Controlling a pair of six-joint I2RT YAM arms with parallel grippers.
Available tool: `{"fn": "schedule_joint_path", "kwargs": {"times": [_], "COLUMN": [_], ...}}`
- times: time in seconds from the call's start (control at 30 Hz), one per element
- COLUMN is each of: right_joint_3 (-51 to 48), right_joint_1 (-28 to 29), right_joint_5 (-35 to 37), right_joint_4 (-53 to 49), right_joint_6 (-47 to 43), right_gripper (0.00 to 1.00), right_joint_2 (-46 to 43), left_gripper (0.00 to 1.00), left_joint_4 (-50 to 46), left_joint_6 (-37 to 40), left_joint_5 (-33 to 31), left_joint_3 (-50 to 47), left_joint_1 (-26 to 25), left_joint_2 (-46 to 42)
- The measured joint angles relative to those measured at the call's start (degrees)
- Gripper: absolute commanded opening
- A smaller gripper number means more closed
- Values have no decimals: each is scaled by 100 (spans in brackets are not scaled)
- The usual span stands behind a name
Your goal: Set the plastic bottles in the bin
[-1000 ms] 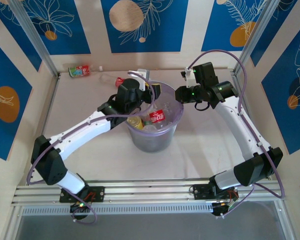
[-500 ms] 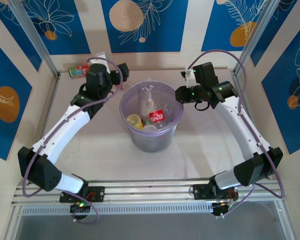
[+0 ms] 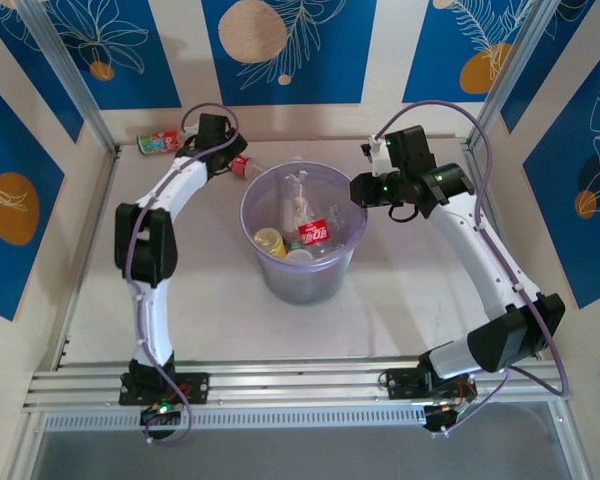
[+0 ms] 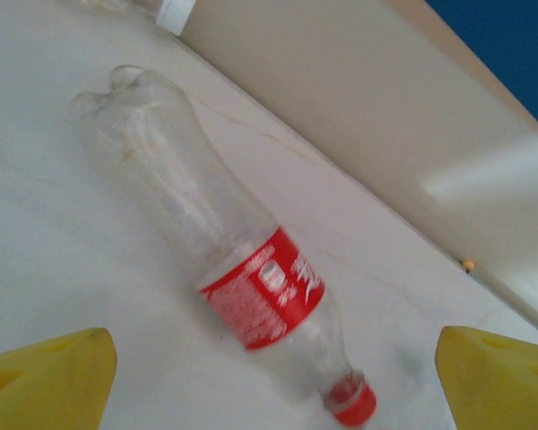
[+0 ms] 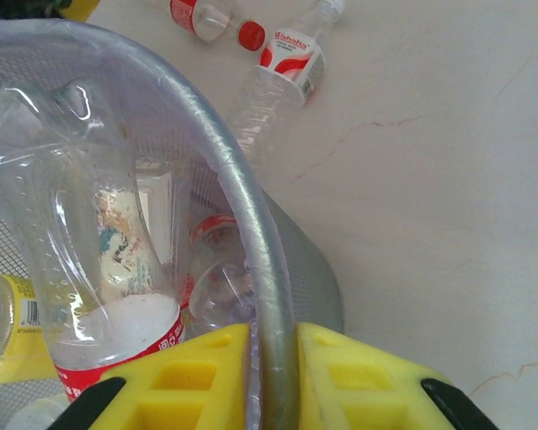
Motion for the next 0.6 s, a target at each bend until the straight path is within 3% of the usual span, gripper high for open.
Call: {"fn": "schedule_joint_path", "kwargs": {"times": [0.1, 0.33, 0.6], "right_joint_3": [-55, -155, -160], "right_joint_1": [-2, -17, -20], "right_joint_5": [-28, -35, -35], "right_joint_4": [20, 68, 76], "right_joint_6": [-2, -7, -44], "right_gripper": [19, 19, 19], "right_joint_2": [0, -2, -4], "left_gripper": [91, 91, 92], "left_joint_4": [-396, -866, -1250], "left_joint_6": [-83, -225, -232], "left_joint_5": [-44, -44, -37], "left_joint_3": [981, 2041, 2516], "left_joint_1": [2, 35, 68], "left_joint_2": [673, 1572, 2205]}}
